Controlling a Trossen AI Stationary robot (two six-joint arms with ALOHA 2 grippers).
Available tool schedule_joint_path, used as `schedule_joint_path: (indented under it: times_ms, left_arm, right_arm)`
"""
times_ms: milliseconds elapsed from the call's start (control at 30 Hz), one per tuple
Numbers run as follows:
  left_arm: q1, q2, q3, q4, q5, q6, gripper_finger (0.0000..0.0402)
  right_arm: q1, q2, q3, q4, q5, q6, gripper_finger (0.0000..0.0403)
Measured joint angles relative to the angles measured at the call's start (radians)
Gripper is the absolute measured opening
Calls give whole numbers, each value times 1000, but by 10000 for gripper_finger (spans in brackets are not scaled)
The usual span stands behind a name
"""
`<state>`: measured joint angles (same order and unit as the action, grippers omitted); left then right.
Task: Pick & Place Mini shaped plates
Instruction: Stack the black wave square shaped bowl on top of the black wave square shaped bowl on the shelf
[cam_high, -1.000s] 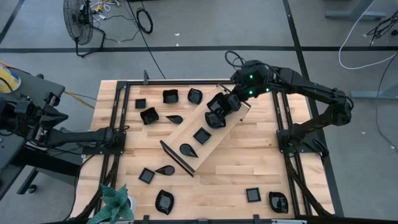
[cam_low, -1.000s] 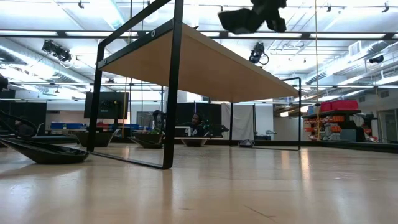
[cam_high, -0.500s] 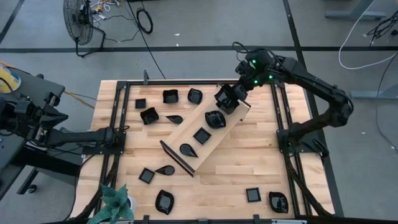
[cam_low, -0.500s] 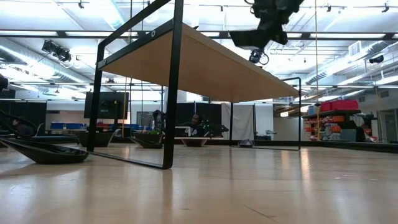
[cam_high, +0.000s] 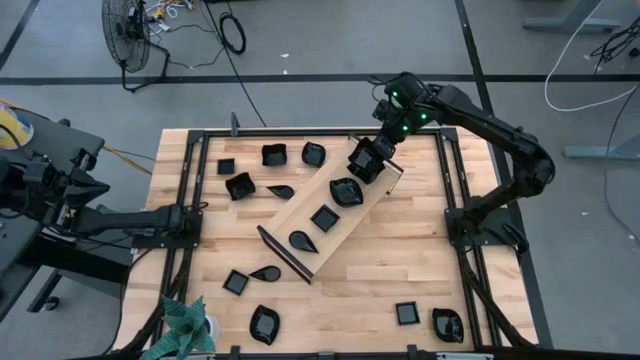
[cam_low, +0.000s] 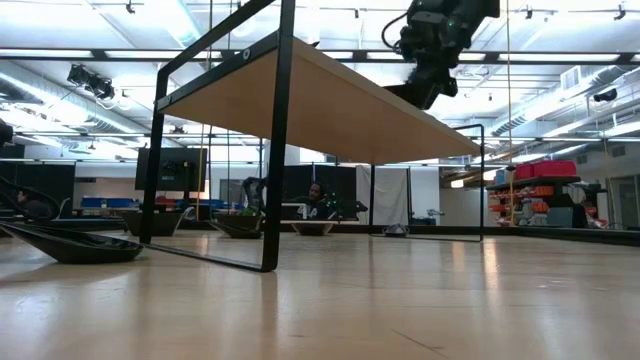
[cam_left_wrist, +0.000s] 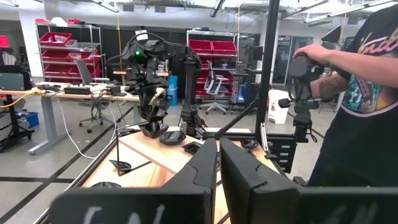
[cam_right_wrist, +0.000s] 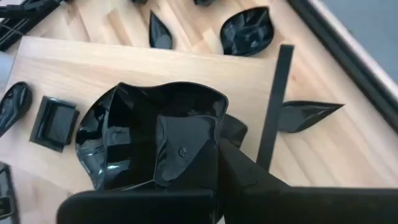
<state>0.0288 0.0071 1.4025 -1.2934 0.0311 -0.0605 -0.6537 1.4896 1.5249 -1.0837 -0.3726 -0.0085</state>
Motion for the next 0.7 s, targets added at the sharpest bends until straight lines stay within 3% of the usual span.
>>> schedule_joint_path:
  times_ms: [333, 700]
  left_arm:
    - [0, 0, 0, 0, 0, 0, 25]
    - [0, 0, 0, 0, 0, 0, 25]
  right_arm:
    - [-36, 42, 0, -24, -19, 50, 1]
    - [-43, 44, 0, -38, -154, 56, 1]
